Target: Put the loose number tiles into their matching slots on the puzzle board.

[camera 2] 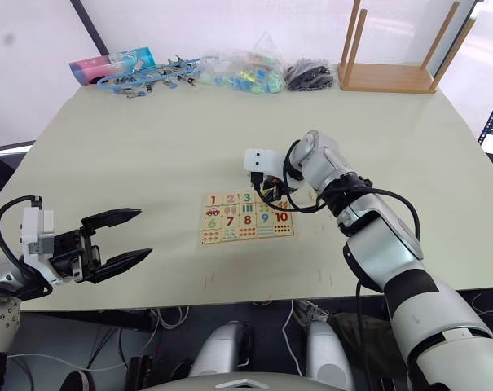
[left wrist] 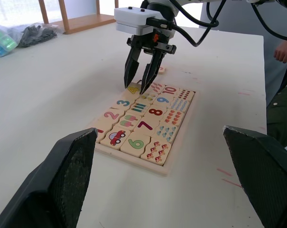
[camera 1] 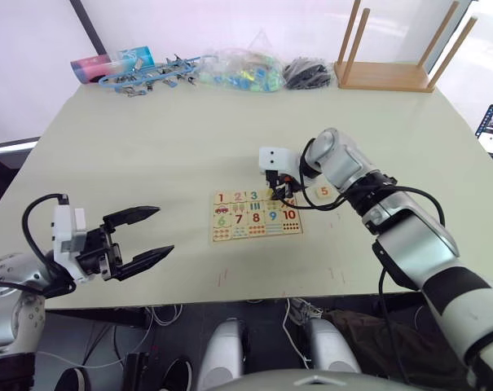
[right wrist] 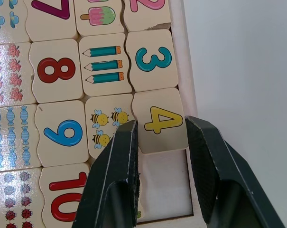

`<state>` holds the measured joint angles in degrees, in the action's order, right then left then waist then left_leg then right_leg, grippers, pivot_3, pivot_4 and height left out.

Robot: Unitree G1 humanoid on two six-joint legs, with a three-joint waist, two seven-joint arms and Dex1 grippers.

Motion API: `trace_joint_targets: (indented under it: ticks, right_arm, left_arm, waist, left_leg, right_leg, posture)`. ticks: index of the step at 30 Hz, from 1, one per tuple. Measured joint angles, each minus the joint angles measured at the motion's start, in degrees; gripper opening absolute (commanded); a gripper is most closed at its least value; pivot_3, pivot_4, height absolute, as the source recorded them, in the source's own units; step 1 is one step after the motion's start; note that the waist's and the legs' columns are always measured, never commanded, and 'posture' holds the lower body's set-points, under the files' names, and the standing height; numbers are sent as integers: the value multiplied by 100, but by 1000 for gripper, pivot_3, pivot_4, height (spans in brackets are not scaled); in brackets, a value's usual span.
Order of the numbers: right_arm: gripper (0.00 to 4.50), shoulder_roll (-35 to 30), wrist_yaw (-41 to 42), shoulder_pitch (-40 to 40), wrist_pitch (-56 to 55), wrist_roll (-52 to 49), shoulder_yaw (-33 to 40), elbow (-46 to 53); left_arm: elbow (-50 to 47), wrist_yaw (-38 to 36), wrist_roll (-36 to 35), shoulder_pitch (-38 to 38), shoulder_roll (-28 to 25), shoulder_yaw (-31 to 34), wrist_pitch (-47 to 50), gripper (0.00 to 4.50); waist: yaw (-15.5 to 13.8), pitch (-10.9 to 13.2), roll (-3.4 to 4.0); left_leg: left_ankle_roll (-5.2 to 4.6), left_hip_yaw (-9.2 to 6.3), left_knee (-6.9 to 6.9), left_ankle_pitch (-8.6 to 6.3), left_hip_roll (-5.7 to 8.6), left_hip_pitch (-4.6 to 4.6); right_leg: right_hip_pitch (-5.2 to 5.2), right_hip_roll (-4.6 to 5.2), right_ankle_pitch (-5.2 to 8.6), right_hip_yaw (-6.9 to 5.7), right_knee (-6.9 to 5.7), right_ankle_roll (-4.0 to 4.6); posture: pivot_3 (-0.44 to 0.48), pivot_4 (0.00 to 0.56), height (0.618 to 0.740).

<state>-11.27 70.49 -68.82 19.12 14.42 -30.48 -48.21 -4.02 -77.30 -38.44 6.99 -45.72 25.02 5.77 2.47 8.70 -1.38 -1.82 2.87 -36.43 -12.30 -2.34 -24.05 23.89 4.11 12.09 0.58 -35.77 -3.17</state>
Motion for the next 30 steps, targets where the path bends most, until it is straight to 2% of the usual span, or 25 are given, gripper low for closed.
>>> trace_joint_targets:
  ticks: [2,5,16,21,23,24,26,30]
  right_arm:
    - [2505,0,31,0,-71,8,-1,-8]
    - [3722,1,59,0,-110,13,-1,-8]
    - [3722,-30,161,-7,-109,15,9,-9]
    - [3722,-87,184,-87,-115,-153,266,-13]
    - [3194,-84,164,-88,-165,-245,425,-13]
    - [3093,-84,152,-88,-180,-283,478,-13]
    - [1932,-84,140,-72,-214,-376,615,-9]
    - [18,-82,48,155,-457,-610,892,13]
  left_arm:
    - [0,0,0,0,0,0,0,4500]
    - [0,-2,0,-1,0,0,0,4500]
    - [0,-16,0,-5,0,0,-1,4500]
    - [0,-22,0,-8,1,0,-4,4500]
    - [0,-22,0,-14,1,-1,-6,4500]
    - [0,-22,0,-15,1,-1,-8,4500]
    - [0,-25,0,-17,2,-1,-10,4500]
    - [0,-40,1,-42,4,-2,-18,4500]
  waist:
    - [0,0,1]
    - [-5,1,1]
    - [-5,1,1]
    - [-4,1,1]
    - [-4,1,0]
    - [-4,1,0]
    - [-5,0,0]
    - [-7,0,-1]
  left_leg:
    - [0,0,0,0,0,0]
    - [0,0,0,0,0,0]
    - [0,0,0,0,-1,0]
    - [1,0,1,-1,-2,0]
    - [1,0,1,-1,-2,0]
    - [1,0,1,-1,-2,0]
    - [2,0,2,-1,-3,0]
    - [2,0,3,-1,-2,0]
  right_leg:
    - [0,0,0,0,0,0]
    - [0,0,0,0,0,0]
    - [0,1,0,0,1,0]
    - [0,2,0,0,1,0]
    - [0,2,0,0,1,0]
    - [0,3,0,1,1,0]
    - [0,3,0,0,1,0]
    - [0,5,0,0,3,0]
  posture:
    - [0,150,740]
    - [0,150,740]
    - [0,150,740]
    - [0,150,740]
    - [0,150,740]
    - [0,150,740]
    - [0,150,740]
    - [0,150,740]
